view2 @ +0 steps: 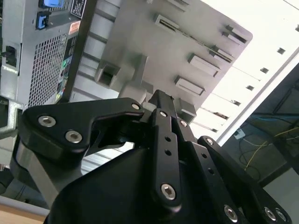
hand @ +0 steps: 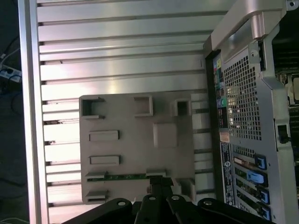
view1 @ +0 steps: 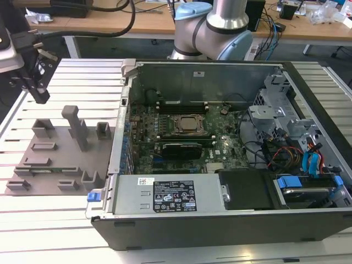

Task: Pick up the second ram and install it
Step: 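Reach for the second ram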

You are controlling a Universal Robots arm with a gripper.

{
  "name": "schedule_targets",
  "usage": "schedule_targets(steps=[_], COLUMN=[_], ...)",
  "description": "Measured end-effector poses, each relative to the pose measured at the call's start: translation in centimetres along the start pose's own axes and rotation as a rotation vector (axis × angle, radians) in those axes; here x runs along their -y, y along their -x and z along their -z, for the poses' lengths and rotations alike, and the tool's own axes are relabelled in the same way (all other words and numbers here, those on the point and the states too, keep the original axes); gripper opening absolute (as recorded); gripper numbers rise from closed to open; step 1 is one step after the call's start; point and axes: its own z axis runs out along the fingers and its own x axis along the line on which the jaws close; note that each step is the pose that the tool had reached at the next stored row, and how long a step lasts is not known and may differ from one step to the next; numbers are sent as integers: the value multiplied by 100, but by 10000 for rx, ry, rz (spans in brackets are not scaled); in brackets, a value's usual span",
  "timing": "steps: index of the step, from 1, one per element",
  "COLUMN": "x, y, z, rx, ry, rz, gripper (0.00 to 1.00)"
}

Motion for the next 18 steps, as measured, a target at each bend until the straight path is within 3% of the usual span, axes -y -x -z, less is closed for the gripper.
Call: schedule_targets(steps=[4, 11, 15, 18], x=[144, 255, 368, 384], y=[-11, -34, -58, -68], z=[-12, -34, -88, -155], rx=[1, 0, 0, 0], ry=[1, 0, 0, -1], rz=[1, 0, 0, -1], gripper=[10, 10, 10, 10])
